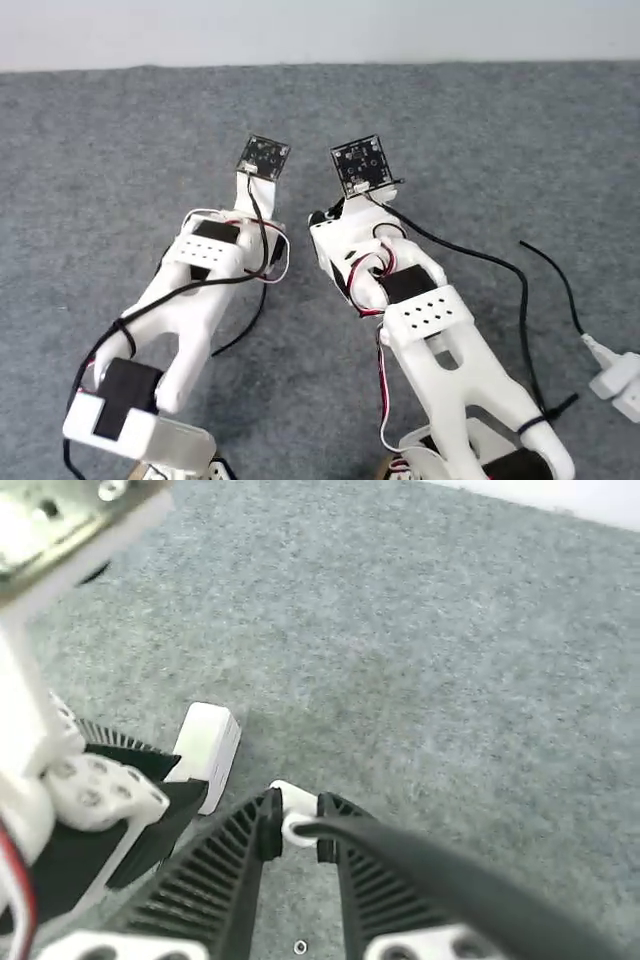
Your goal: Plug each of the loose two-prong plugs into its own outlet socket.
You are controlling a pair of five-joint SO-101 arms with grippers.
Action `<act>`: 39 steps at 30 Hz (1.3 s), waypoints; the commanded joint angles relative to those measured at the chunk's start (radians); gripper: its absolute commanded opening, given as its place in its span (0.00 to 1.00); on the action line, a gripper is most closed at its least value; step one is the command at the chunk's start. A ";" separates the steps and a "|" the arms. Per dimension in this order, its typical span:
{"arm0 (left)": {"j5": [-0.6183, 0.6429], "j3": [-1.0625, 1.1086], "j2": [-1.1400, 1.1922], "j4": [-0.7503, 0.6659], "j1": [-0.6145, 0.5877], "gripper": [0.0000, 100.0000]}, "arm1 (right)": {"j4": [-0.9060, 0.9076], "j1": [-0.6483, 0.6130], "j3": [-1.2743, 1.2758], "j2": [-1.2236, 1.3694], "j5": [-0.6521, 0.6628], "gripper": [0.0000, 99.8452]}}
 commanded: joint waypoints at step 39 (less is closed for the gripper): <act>0.299 -0.524 0.382 0.242 -0.101 0.23 | 0.016 0.010 -0.006 -0.051 0.020 0.01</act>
